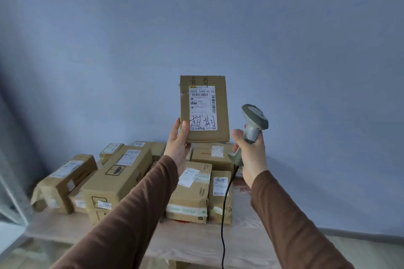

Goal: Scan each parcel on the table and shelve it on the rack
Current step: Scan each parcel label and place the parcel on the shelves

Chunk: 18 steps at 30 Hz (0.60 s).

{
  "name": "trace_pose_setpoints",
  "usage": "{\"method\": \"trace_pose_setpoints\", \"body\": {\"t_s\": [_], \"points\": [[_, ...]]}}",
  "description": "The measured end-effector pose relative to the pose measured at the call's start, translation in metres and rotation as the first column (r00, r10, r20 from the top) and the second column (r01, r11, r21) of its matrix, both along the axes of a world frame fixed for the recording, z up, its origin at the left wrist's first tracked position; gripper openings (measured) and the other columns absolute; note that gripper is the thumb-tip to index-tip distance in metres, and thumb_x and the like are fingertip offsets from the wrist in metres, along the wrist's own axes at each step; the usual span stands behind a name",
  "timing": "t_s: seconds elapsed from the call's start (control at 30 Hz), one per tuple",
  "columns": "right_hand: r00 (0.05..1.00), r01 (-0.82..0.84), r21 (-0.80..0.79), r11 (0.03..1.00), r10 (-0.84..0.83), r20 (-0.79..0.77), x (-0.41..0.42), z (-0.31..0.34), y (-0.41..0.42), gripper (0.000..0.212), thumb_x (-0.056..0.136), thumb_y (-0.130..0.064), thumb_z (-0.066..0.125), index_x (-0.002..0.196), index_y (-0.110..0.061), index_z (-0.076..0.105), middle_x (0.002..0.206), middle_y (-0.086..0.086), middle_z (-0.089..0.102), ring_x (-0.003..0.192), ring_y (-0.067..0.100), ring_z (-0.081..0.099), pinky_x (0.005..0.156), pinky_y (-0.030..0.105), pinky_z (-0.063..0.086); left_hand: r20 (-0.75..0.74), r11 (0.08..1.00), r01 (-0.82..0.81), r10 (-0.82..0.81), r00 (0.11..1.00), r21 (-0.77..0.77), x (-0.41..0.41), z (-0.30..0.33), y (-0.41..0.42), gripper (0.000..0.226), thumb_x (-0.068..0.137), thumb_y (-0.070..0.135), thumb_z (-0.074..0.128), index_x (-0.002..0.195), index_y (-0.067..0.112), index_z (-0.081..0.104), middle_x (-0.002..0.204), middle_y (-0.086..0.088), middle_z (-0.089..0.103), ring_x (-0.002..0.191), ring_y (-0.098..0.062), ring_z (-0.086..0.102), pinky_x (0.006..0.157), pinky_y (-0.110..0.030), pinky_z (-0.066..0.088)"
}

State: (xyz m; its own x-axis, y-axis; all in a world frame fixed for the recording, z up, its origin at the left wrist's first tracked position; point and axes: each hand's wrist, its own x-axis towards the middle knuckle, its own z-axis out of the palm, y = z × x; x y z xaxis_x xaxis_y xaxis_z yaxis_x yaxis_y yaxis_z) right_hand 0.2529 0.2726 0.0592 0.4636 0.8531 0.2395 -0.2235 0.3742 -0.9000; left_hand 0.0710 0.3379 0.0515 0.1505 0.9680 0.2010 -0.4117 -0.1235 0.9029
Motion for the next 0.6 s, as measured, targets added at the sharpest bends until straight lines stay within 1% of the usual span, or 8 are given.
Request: {"method": "trace_pose_setpoints", "body": {"t_s": [0.07,0.13,0.33,0.37,0.47,0.5,0.57,0.6], "points": [[0.994,-0.109,-0.007,0.994,0.109,-0.016,-0.013,-0.001,0.005,0.054,0.088,-0.023,0.08,0.135,-0.021,0.054,0.118,0.003,0.069,0.065,0.009,0.057,0.073,0.027,0.055,0.007,0.998,-0.059,0.059,0.998,-0.025,-0.015,0.004,-0.013,0.063,0.101,0.052,0.055,0.157,0.028,0.04,0.147,-0.002,0.061,0.136,-0.02,0.056,0.123,-0.042,0.036],[0.979,-0.203,-0.012,0.979,0.203,-0.022,-0.03,-0.001,0.006,0.049,0.088,-0.021,0.08,0.131,-0.021,0.057,0.116,0.002,0.071,0.066,0.01,0.057,0.074,0.03,0.055,-0.001,0.992,-0.12,0.121,0.993,-0.036,-0.031,0.005,-0.031,0.059,0.102,0.053,0.053,0.154,0.025,0.045,0.143,-0.002,0.064,0.133,-0.02,0.059,0.119,-0.039,0.043],[0.901,-0.432,-0.021,0.902,0.432,0.018,-0.102,0.0,-0.011,0.035,0.089,-0.019,0.08,0.119,-0.025,0.062,0.082,-0.017,0.073,0.06,0.008,0.06,0.057,0.021,0.053,-0.023,0.944,-0.318,0.318,0.948,-0.089,-0.099,0.006,-0.095,0.056,0.101,0.058,0.051,0.146,0.025,0.053,0.136,-0.001,0.069,0.12,-0.016,0.067,0.095,-0.033,0.058],[0.882,-0.471,-0.022,0.882,0.471,0.012,-0.118,0.0,-0.017,0.033,0.09,-0.018,0.079,0.117,-0.026,0.063,0.081,-0.017,0.073,0.059,0.007,0.06,0.055,0.021,0.053,-0.038,0.927,-0.363,0.361,0.932,-0.094,-0.114,0.008,-0.109,0.056,0.1,0.061,0.051,0.145,0.027,0.055,0.134,0.001,0.07,0.117,-0.015,0.068,0.095,-0.032,0.056],[0.822,-0.569,-0.018,0.822,0.569,0.001,-0.172,0.006,-0.039,0.031,0.089,-0.015,0.079,0.114,-0.026,0.063,0.082,-0.012,0.072,0.057,0.008,0.058,0.054,0.023,0.054,-0.148,0.872,-0.484,0.469,0.871,-0.081,-0.164,0.012,-0.154,0.063,0.093,0.076,0.047,0.144,0.038,0.056,0.138,0.011,0.068,0.123,-0.012,0.065,0.115,-0.049,0.033],[0.803,-0.596,-0.016,0.803,0.596,0.003,-0.19,0.009,-0.048,0.031,0.089,-0.014,0.079,0.114,-0.025,0.063,0.084,-0.009,0.071,0.057,0.009,0.057,0.054,0.024,0.055,-0.17,0.857,-0.511,0.494,0.853,-0.074,-0.182,0.014,-0.17,0.062,0.093,0.077,0.046,0.141,0.039,0.059,0.132,0.013,0.071,0.116,-0.007,0.069,0.114,-0.048,0.033],[0.768,-0.639,-0.014,0.769,0.64,0.02,-0.229,0.015,-0.066,0.032,0.089,-0.015,0.079,0.115,-0.025,0.063,0.081,-0.009,0.069,0.057,0.01,0.056,0.055,0.023,0.054,-0.193,0.822,-0.567,0.549,0.813,-0.049,-0.219,0.016,-0.201,0.053,0.096,0.074,0.044,0.132,0.04,0.062,0.108,0.024,0.077,0.091,0.009,0.072,0.098,-0.034,0.043],[0.747,-0.665,-0.015,0.747,0.665,0.028,-0.25,0.018,-0.076,0.032,0.089,-0.015,0.079,0.115,-0.024,0.063,0.076,-0.012,0.068,0.055,0.009,0.055,0.055,0.023,0.053,-0.219,0.797,-0.603,0.582,0.783,-0.038,-0.238,0.018,-0.218,0.052,0.096,0.074,0.043,0.132,0.041,0.062,0.104,0.028,0.076,0.089,0.014,0.07,0.094,-0.029,0.042]]}}
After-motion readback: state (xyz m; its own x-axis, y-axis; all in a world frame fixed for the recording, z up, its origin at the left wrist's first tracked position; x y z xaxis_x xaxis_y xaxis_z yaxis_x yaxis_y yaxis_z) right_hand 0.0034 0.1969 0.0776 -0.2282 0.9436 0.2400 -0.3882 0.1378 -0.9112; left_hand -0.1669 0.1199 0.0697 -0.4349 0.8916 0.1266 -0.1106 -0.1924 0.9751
